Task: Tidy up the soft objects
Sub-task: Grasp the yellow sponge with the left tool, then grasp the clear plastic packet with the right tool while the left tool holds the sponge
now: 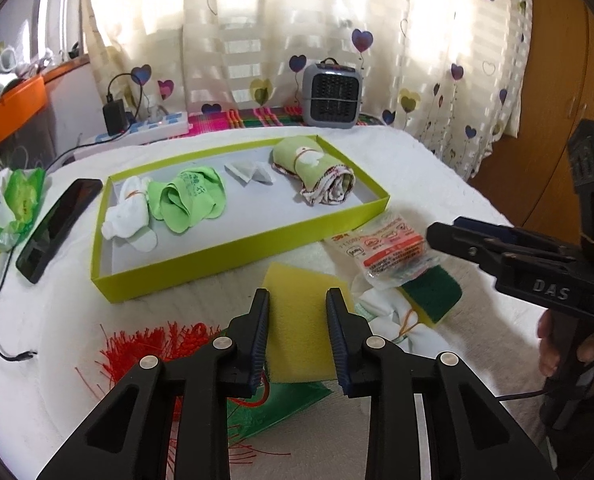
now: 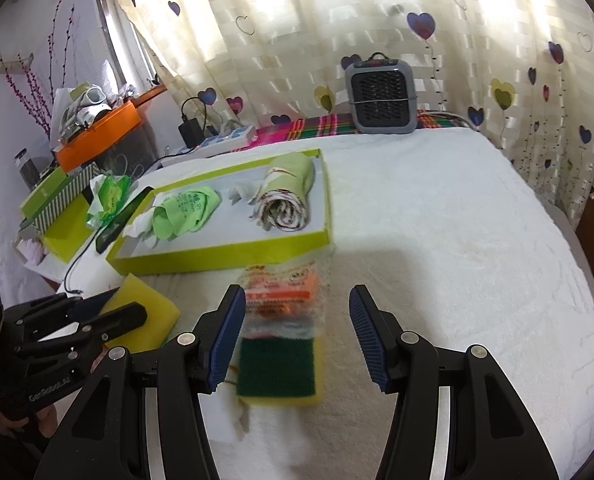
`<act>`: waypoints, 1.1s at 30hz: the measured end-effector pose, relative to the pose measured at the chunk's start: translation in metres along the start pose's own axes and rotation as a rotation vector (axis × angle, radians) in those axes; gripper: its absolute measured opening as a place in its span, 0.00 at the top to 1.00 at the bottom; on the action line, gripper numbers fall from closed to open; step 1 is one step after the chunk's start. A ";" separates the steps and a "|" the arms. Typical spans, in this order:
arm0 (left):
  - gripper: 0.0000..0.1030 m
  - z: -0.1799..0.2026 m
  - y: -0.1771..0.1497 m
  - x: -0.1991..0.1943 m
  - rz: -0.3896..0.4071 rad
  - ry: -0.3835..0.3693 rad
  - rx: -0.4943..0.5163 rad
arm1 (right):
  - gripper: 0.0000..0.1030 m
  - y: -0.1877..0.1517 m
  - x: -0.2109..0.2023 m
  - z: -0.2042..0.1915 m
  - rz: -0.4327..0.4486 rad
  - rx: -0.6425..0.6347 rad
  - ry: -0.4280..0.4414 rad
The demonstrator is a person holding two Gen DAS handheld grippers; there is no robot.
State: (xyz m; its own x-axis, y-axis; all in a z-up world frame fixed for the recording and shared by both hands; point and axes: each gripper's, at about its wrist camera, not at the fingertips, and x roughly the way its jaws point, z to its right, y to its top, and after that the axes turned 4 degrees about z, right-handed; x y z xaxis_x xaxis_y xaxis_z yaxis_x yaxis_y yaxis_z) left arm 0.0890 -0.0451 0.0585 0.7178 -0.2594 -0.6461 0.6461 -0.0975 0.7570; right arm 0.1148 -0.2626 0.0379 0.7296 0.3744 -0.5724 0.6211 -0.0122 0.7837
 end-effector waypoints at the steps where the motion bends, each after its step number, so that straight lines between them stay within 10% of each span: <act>1: 0.74 -0.002 0.000 -0.001 0.000 -0.005 -0.008 | 0.46 0.001 0.002 -0.001 -0.005 0.000 0.001; 33: 0.74 -0.035 0.005 -0.007 0.017 -0.027 -0.085 | 0.46 0.012 0.063 -0.006 -0.188 -0.016 -0.011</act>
State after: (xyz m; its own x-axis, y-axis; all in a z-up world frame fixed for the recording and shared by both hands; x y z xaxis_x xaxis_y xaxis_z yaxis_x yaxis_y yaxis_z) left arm 0.0962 -0.0099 0.0629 0.7228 -0.2858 -0.6292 0.6541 -0.0108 0.7563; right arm 0.1669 -0.2335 0.0129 0.6042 0.3581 -0.7118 0.7422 0.0722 0.6663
